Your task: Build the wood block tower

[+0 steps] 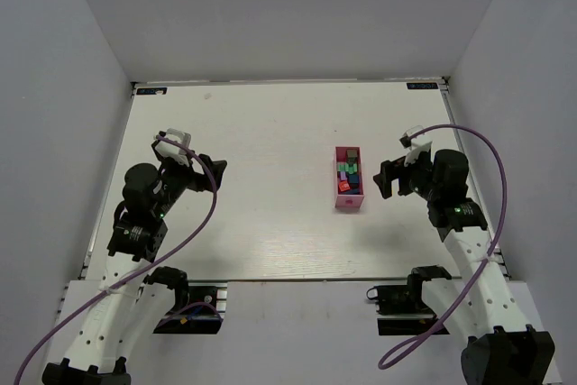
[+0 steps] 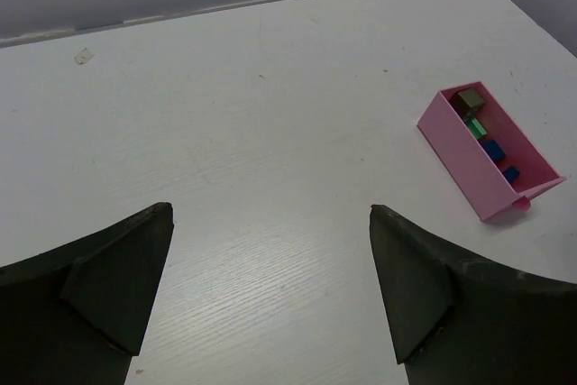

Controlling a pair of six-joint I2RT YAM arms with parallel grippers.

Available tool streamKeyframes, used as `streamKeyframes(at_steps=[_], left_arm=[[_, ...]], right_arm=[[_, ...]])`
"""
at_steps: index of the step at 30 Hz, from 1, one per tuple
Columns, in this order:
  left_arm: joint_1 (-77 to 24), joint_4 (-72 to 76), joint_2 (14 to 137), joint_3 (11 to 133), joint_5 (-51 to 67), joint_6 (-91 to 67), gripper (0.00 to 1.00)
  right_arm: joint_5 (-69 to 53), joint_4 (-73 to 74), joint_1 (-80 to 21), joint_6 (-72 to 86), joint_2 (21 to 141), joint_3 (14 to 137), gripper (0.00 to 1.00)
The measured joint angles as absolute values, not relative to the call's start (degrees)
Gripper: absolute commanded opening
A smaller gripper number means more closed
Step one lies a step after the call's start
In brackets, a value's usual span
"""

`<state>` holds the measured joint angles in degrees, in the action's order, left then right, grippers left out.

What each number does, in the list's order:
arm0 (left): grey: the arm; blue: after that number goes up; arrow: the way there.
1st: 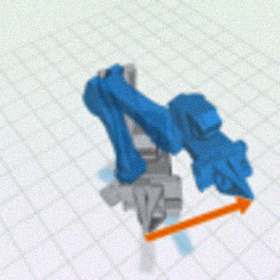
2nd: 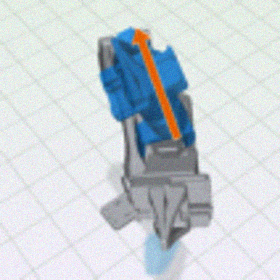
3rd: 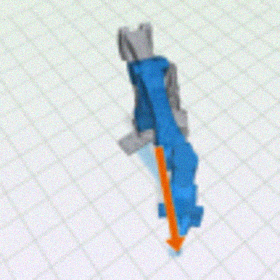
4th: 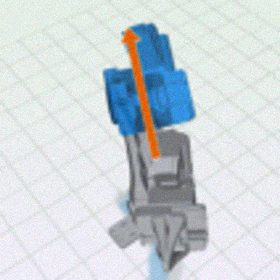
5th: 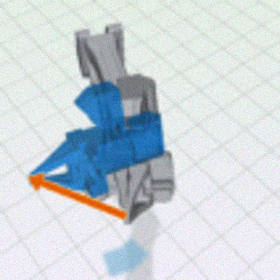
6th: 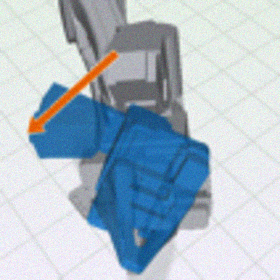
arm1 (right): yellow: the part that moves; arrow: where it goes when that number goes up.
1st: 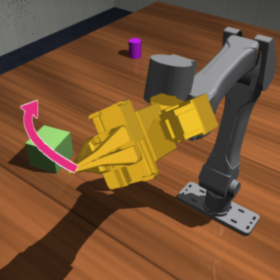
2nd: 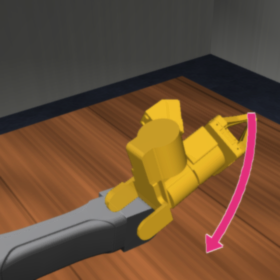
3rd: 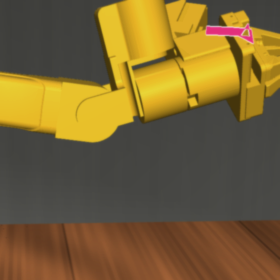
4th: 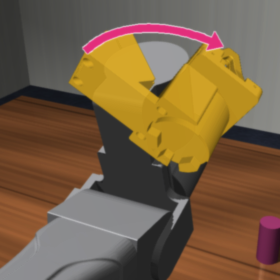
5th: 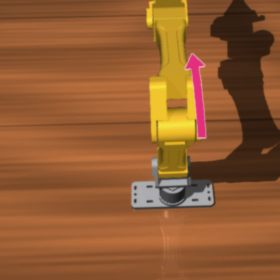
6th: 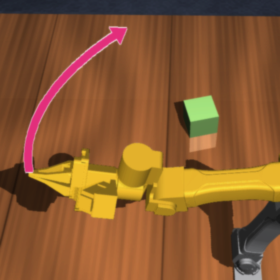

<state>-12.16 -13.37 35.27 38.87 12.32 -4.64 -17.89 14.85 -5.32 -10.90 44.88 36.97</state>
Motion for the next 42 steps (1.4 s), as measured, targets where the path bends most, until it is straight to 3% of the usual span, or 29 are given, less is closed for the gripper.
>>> streamKeyframes(at_steps=[9,11,13,15,17,18,19,20,21,22,24,34,42], left_arm=[[-12.2,-13.4,35.1,38.9,13.1,-4.6,1.0],[-12.2,-13.4,35.1,38.9,13.2,-4.6,0.98],[-12.2,-13.4,35.2,38.9,13.5,-4.6,0.93],[-12.2,-13.4,35.2,38.9,14.0,-5.0,0.6],[-12.2,-13.3,35.6,38.9,14.6,-5.1,0.16],[-12.2,-13.4,35.8,38.9,14.8,-5.3,0.13],[-12.2,-13.4,36.2,38.9,15.1,-4.9,0.15],[-12.2,-13.4,36.6,38.9,15.4,-4.7,0.23],[-12.2,-13.4,37.0,38.9,15.6,-4.6,0.58],[-12.2,-13.5,37.7,38.9,15.8,-4.6,0.71],[-12.2,-13.6,38.6,39.0,15.9,-4.8,0.82],[-12.2,-15.2,41.8,39.3,15.9,-4.9,0.85],[-12.2,-15.5,41.8,39.3,15.9,-4.9,0.82]], right_arm=[[-19.0,15.1,-5.3,-14.3,45.2,37.0,0.9],[-20.1,15.3,-5.3,-16.5,45.3,37.0,0.82],[-20.9,15.4,-5.3,-18.3,45.8,37.0,0.61],[-21.5,15.4,-5.3,-19.1,46.8,37.0,0.4],[-22.0,16.3,-5.4,-19.0,48.4,37.5,0.35],[-22.1,16.7,-5.4,-18.8,49.5,38.2,0.35],[-22.0,16.7,-5.4,-18.7,50.5,38.8,0.35],[-21.9,16.8,-5.4,-18.7,51.7,39.7,0.38],[-21.5,16.9,-5.5,-18.6,53.1,41.1,0.45],[-21.2,16.7,-5.7,-18.3,54.5,42.1,0.51],[-20.7,16.5,-5.8,-18.2,58.0,44.6,0.53],[-15.3,16.1,-10.7,-16.0,77.0,53.0,0.6],[-11.0,15.5,-14.5,-14.4,82.8,54.7,0.6]])
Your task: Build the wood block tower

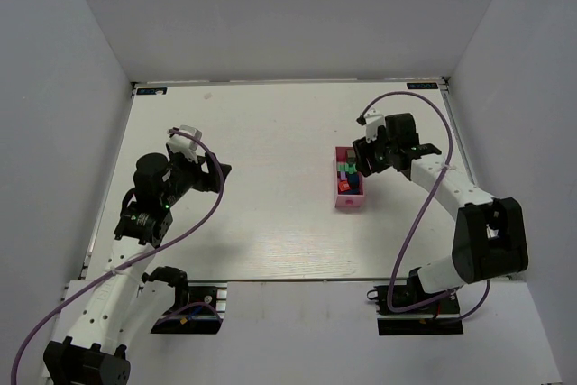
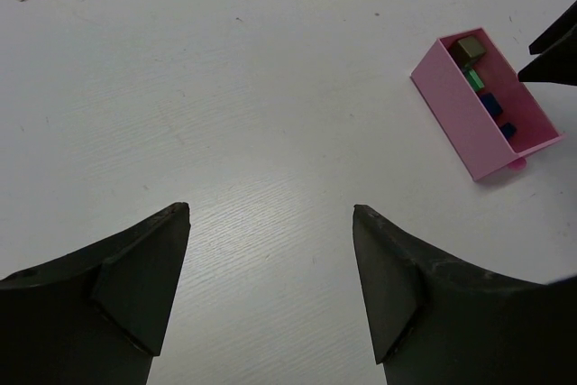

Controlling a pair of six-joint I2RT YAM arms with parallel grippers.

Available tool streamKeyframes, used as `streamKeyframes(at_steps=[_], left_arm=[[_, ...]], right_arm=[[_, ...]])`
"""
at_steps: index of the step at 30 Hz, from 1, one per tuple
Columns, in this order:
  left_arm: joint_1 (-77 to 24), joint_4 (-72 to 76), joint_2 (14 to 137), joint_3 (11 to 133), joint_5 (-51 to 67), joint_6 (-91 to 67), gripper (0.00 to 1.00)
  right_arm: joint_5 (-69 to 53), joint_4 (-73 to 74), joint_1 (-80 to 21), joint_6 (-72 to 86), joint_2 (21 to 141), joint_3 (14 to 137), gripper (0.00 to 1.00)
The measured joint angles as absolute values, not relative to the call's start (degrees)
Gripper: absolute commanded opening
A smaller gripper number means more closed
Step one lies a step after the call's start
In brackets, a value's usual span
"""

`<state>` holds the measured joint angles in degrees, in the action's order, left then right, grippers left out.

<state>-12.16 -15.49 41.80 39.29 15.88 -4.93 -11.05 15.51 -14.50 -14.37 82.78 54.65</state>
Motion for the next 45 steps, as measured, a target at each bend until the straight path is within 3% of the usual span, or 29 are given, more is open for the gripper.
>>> streamKeyframes(at_steps=[22,31,45], left_arm=[[-12.2,-15.5,42.2,39.3,15.9,-5.0,0.73],[-12.2,-15.5,42.2,39.3,16.2,-4.9,0.66],[-12.2,-15.5,42.2,39.4,16.6,-5.0,0.63]], right_arm=[[-3.1,13.1,-18.4,-12.9,89.4,54.5,0.43],[-2.5,13.1,-18.5,-12.4,89.6,54.5,0.35],[-2.1,12.2,-18.5,-12.6,90.2,54.5,0.16]])
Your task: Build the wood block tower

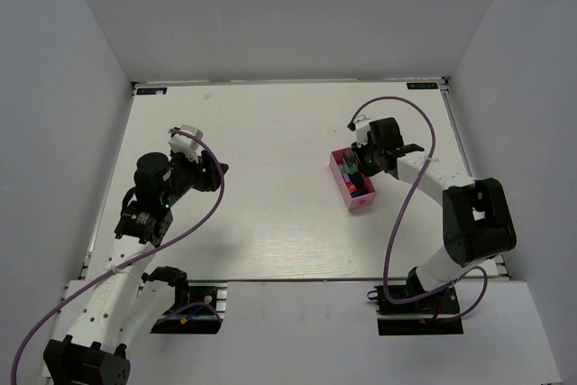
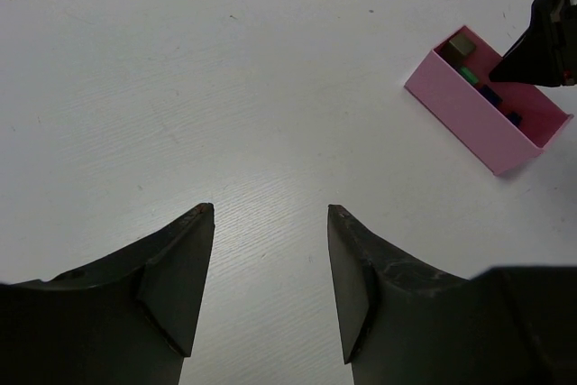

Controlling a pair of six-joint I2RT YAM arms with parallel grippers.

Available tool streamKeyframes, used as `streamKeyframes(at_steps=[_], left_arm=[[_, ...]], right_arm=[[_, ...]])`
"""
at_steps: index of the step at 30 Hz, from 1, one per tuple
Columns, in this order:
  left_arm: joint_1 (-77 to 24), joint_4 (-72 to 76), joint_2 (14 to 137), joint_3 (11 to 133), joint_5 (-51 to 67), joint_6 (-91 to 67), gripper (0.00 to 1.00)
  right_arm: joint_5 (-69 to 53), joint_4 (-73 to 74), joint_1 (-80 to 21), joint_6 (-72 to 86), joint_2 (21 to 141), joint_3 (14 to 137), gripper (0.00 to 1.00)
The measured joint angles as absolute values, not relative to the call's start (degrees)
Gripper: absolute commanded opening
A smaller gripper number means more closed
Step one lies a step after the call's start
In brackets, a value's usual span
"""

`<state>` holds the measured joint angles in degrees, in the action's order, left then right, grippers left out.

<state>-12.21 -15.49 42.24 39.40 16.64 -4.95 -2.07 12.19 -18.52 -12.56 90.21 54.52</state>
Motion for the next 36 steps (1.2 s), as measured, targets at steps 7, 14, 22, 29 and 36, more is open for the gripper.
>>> streamKeyframes(at_steps=[7,14,22,29,36], left_arm=[[-12.2,-15.5,42.2,39.4,17.2,-5.0,0.63],[-12.2,-15.5,42.2,39.4,17.2,-5.0,0.62],[-12.2,-15.4,42.2,39.4,17.5,-5.0,0.6],[-12.2,-15.4,42.2,39.4,17.5,-5.0,0.57],[-12.2,-15.4,42.2,39.4,18.0,-5.0,0.57]], right_arm=[[-2.3,12.1,-18.5,-12.6,90.2,54.5,0.11],[-3.0,12.0,-18.5,-12.6,90.0,54.5,0.01],[-2.7,12.8,-18.5,-13.5,88.9,54.5,0.0],[-2.3,13.4,-18.5,-14.0,87.5,54.3,0.0],[-1.7,13.4,-18.5,-14.1,86.7,54.1,0.0]])
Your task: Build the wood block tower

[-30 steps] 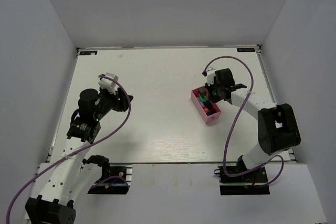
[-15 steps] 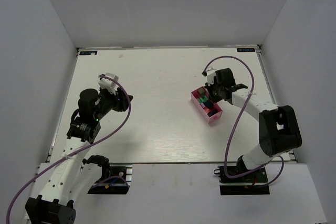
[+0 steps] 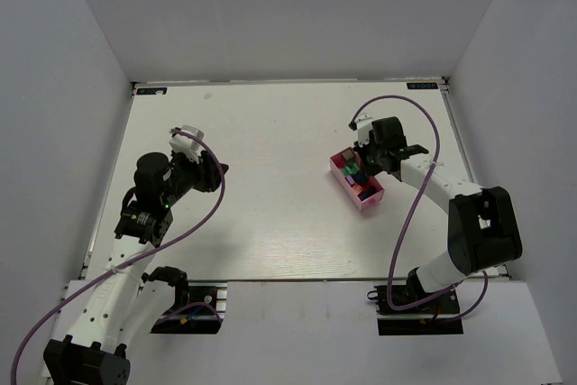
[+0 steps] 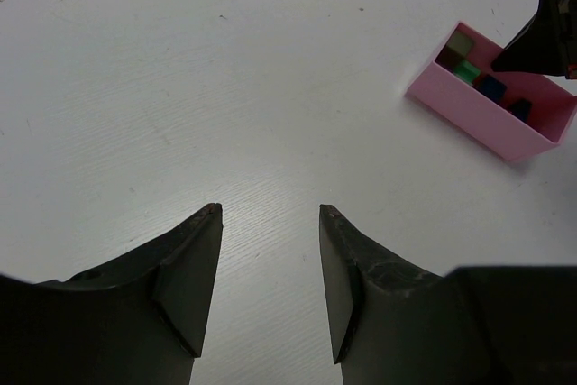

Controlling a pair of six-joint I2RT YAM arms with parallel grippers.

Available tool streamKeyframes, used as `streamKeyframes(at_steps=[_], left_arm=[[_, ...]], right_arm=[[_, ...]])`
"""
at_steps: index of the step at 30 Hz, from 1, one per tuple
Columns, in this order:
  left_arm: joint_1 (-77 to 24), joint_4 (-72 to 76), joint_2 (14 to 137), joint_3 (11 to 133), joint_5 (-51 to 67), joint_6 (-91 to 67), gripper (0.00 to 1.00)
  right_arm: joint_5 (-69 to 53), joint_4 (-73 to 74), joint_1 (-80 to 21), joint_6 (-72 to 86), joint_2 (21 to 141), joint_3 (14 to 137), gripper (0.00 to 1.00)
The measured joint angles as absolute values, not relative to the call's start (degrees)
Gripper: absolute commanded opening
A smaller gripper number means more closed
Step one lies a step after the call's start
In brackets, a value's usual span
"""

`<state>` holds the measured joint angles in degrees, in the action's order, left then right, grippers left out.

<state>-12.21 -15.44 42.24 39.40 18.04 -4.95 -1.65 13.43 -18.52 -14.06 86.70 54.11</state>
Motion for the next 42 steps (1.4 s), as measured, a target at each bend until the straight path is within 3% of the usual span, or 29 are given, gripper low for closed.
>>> streamKeyframes(at_steps=[15,42], left_arm=[[-12.2,-15.4,42.2,39.4,18.1,-5.0,0.57],[-12.2,-15.5,42.7,39.4,18.7,-5.0,0.57]], right_arm=[[3.0,13.0,-18.9,-15.2,84.6,53.5,0.0],[26.6,1.2,-29.3,-25.7,82.6,47.4,0.0]])
